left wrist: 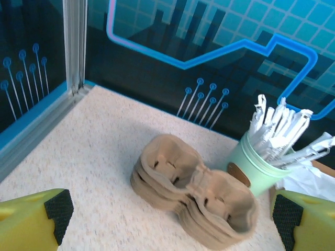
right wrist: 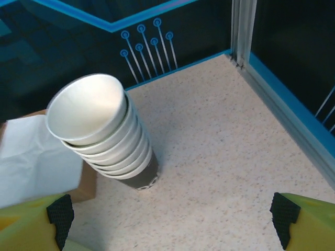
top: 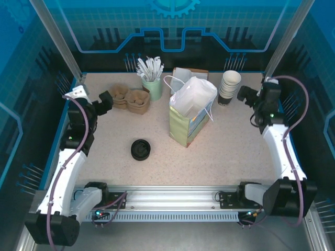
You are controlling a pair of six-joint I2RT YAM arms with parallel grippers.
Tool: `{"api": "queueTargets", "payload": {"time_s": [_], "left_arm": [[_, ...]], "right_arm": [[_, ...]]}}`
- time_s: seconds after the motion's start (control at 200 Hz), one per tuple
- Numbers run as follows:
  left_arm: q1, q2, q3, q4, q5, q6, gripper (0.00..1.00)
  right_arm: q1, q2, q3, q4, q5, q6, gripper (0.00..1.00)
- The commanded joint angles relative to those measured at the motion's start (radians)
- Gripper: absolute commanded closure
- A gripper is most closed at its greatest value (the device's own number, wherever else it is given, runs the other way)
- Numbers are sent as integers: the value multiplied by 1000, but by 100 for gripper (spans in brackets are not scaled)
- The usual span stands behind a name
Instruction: Pack the takeout coffee
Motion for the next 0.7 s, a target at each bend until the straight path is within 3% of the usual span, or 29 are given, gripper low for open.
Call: {"api": "queueTargets", "payload": {"time_s": [0.0,0.18,0.47,0.53,0.605,0.695], "left_arm": [[-3,-11,68,-268,98,-64,1],[-4,-4,146,-349,155,-85,1],[-6,50,221,-444,211,-32,1],[-6,61,226,-451,212,-20,1],[-8,67,223,-452,218,-14,1],[-8,78,217,-447,231,-6,1]], "right_arm": [[-11,131,165,-268,-121,83,0],[-6,355,464,-417,-149,82,11],[3,606,770,-554,-91,93,23],[8,638,807,-565,-96,83,30],[11,670,839,-564,-121,67,45],[12,719,898,-590,-149,51,52]]}}
